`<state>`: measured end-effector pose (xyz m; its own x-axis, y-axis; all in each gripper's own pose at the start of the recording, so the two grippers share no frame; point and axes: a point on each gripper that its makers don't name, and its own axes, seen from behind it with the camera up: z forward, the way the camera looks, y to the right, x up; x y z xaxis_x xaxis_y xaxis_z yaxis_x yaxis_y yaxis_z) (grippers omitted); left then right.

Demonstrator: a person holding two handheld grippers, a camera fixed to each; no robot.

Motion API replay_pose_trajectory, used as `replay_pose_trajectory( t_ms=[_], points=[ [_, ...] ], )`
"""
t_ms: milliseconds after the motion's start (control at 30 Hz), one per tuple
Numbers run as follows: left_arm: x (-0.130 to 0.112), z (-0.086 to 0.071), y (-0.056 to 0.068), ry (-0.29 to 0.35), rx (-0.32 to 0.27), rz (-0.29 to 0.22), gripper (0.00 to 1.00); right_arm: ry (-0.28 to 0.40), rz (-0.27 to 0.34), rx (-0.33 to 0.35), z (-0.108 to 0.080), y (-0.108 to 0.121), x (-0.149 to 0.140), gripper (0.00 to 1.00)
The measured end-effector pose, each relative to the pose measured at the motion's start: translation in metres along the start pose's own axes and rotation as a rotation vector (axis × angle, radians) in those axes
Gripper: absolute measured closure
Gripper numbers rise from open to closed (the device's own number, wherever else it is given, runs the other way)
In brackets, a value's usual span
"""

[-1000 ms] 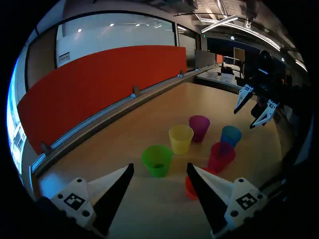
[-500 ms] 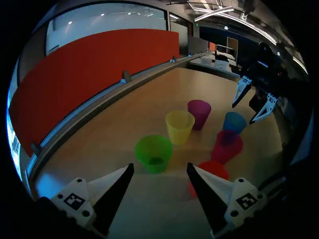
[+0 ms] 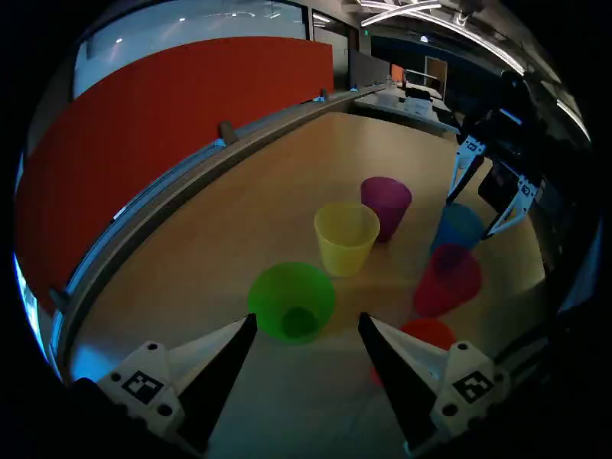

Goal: Pour water

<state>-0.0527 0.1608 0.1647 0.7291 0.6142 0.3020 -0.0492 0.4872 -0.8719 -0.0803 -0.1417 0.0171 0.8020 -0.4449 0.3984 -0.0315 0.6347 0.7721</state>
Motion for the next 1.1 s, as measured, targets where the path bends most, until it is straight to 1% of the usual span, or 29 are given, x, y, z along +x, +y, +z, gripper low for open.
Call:
replay_pose_trajectory(
  t_ms=[167, 400, 567, 867, 1033, 1100],
  points=[
    [0.0, 0.008, -0.002, -0.009, 0.003, 0.014, 0.01, -0.011, -0.008, 0.002, 0.005, 0.001, -0.002, 0.0],
    [-0.006, 0.015, -0.008, -0.025, 0.011, 0.012, 0.01, -0.021, -0.017, 0.005, 0.012, 0.002, -0.002, 0.0],
    [-0.007, 0.02, -0.01, -0.023, 0.008, 0.004, 0.01, -0.027, -0.018, 0.008, 0.016, 0.002, -0.003, 0.0],
    [-0.007, 0.035, -0.009, -0.022, -0.011, 0.003, 0.01, -0.033, -0.02, 0.012, 0.027, 0.001, 0.0, 0.0],
    [-0.004, 0.039, -0.009, -0.011, -0.011, 0.001, 0.01, -0.037, -0.024, 0.012, 0.029, 0.001, 0.001, 0.0],
    [-0.004, 0.04, -0.008, -0.011, -0.013, -0.003, 0.04, -0.039, -0.027, 0.012, 0.03, 0.0, 0.001, 0.0]
  ],
)
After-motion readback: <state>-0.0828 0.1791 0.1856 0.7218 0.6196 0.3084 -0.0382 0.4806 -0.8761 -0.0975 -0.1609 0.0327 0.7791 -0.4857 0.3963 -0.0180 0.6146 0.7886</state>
